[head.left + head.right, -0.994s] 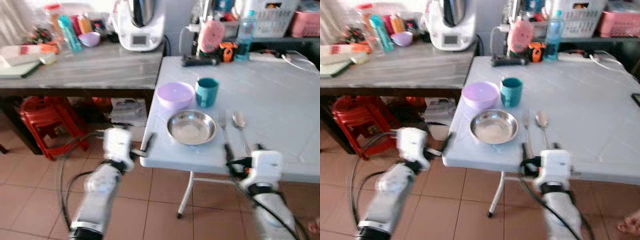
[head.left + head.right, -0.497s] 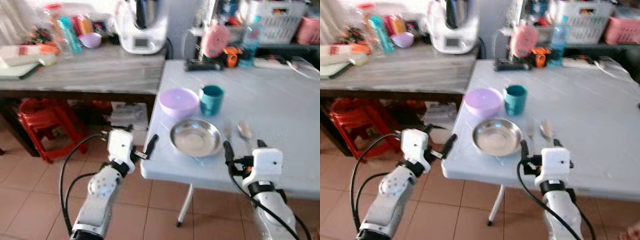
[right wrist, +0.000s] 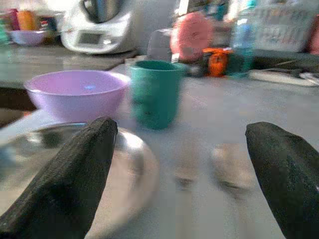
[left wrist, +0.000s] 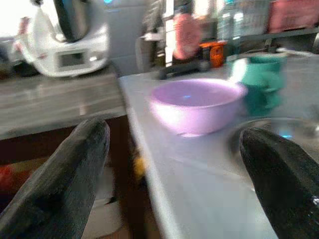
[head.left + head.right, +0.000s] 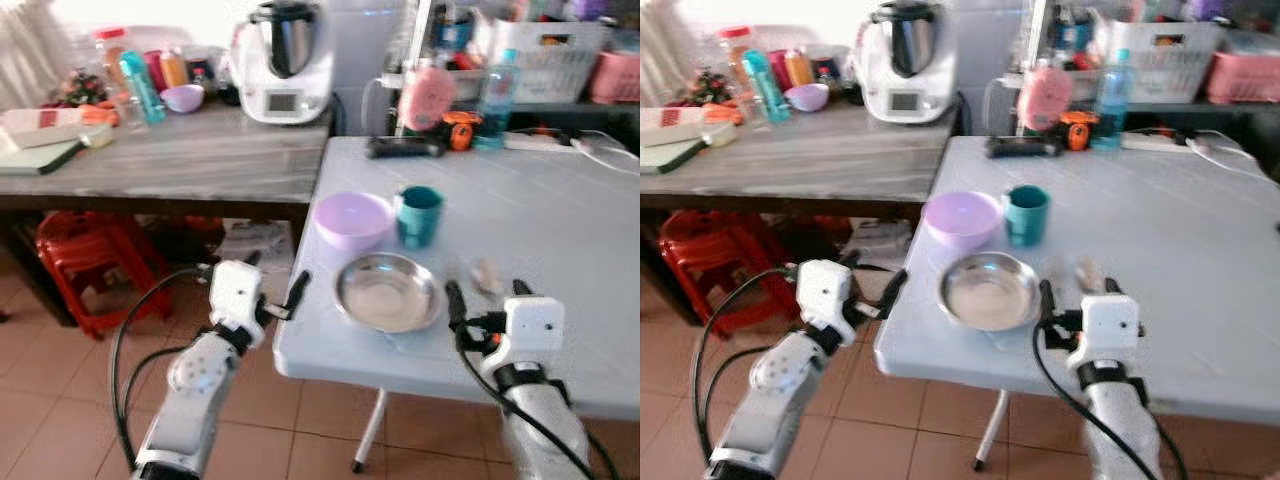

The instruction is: Setting the table

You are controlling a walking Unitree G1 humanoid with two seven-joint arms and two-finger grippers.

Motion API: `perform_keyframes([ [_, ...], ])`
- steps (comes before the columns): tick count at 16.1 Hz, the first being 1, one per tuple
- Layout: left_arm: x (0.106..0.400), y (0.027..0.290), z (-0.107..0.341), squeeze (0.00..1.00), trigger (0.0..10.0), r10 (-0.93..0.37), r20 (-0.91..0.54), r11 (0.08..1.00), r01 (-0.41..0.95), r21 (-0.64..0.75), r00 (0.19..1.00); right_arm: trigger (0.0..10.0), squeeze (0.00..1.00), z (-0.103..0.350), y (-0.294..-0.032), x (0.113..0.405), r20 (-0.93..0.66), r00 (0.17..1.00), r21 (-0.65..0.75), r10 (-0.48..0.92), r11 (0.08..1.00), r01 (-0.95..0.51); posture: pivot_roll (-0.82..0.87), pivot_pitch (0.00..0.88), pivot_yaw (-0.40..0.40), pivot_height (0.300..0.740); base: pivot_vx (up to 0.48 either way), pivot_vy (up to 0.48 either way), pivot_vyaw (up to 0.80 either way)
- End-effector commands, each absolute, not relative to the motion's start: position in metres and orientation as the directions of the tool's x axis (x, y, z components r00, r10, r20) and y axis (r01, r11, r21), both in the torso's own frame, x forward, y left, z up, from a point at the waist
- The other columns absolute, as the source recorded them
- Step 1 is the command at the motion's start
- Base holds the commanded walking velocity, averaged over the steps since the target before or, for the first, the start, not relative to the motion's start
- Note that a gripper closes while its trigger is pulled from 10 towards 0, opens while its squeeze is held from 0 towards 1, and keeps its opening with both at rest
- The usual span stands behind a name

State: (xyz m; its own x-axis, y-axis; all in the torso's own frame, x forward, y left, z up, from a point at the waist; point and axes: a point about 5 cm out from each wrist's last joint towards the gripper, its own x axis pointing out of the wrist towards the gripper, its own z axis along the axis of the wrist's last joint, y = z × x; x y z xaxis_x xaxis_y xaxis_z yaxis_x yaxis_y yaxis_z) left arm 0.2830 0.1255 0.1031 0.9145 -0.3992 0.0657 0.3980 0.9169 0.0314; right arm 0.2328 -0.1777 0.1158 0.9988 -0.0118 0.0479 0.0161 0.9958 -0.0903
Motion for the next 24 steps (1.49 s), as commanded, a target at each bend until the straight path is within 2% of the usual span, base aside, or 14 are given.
perform_keyframes([
  [1,0.283,0.127,0.105,0.00,10.0,-0.411,0.068,0.912,0.410,0.033,0.909,10.0,0.00,0.120,-0.175,0.234,0.062,0.998,-0.080,0.000,0.997,0.005,-0.04,0.005,0.049,0.740,0.000,0.000,0.00],
  [4,0.276,0.136,0.104,0.00,10.0,-0.457,0.078,0.889,0.452,0.074,0.886,10.0,0.00,0.118,-0.179,0.233,0.056,0.998,-0.081,-0.016,0.996,0.021,-0.04,0.008,0.047,0.740,0.000,0.000,0.00],
  [8,0.266,0.143,0.101,0.00,10.0,-0.537,0.054,0.843,0.538,0.011,0.842,10.0,0.00,0.116,-0.182,0.232,0.045,0.999,-0.089,-0.021,0.996,0.025,-0.03,0.017,0.042,0.740,0.000,0.000,0.00],
  [10,0.262,0.147,0.101,0.00,10.0,-0.613,0.048,0.790,0.613,0.019,0.789,10.0,0.00,0.117,-0.184,0.232,0.045,0.999,-0.097,-0.016,0.995,0.021,-0.04,0.020,0.049,0.740,0.000,0.000,0.00],
  [13,0.260,0.144,0.101,0.00,10.0,-0.656,0.042,0.755,0.656,0.024,0.754,10.0,0.00,0.113,-0.190,0.228,0.022,0.999,-0.102,-0.025,0.994,0.027,-0.04,0.023,0.047,0.740,0.000,0.000,0.00],
  [15,0.257,0.141,0.099,0.00,10.0,-0.679,0.041,0.733,0.675,0.078,0.733,10.0,0.00,0.111,-0.198,0.226,0.007,0.999,-0.105,-0.036,0.994,0.036,-0.04,0.023,0.051,0.740,0.000,0.000,0.00],
  [17,0.255,0.139,0.097,0.00,10.0,-0.699,0.026,0.714,0.696,0.077,0.714,10.0,0.00,0.114,-0.211,0.231,0.014,0.997,-0.140,-0.076,0.987,0.077,-0.04,0.027,0.053,0.740,0.000,0.000,0.00],
  [21,0.254,0.139,0.095,0.00,10.0,-0.714,0.011,0.697,0.711,0.093,0.700,10.0,0.00,0.114,-0.219,0.244,-0.005,1.000,-0.218,0.002,0.976,-0.003,-0.04,0.028,0.056,0.740,0.000,0.000,0.00],
  [22,0.254,0.142,0.094,0.00,10.0,-0.714,-0.001,0.696,0.711,0.100,0.700,10.0,0.00,0.116,-0.228,0.252,-0.001,1.000,-0.213,-0.019,0.977,0.018,-0.03,0.019,0.060,0.740,0.000,0.000,0.00],
  [24,0.255,0.146,0.093,0.00,10.0,-0.712,-0.009,0.697,0.709,0.107,0.702,10.0,0.00,0.119,-0.232,0.259,0.011,1.000,-0.208,-0.010,0.978,0.012,-0.03,0.017,0.061,0.740,0.000,0.000,0.00],
])
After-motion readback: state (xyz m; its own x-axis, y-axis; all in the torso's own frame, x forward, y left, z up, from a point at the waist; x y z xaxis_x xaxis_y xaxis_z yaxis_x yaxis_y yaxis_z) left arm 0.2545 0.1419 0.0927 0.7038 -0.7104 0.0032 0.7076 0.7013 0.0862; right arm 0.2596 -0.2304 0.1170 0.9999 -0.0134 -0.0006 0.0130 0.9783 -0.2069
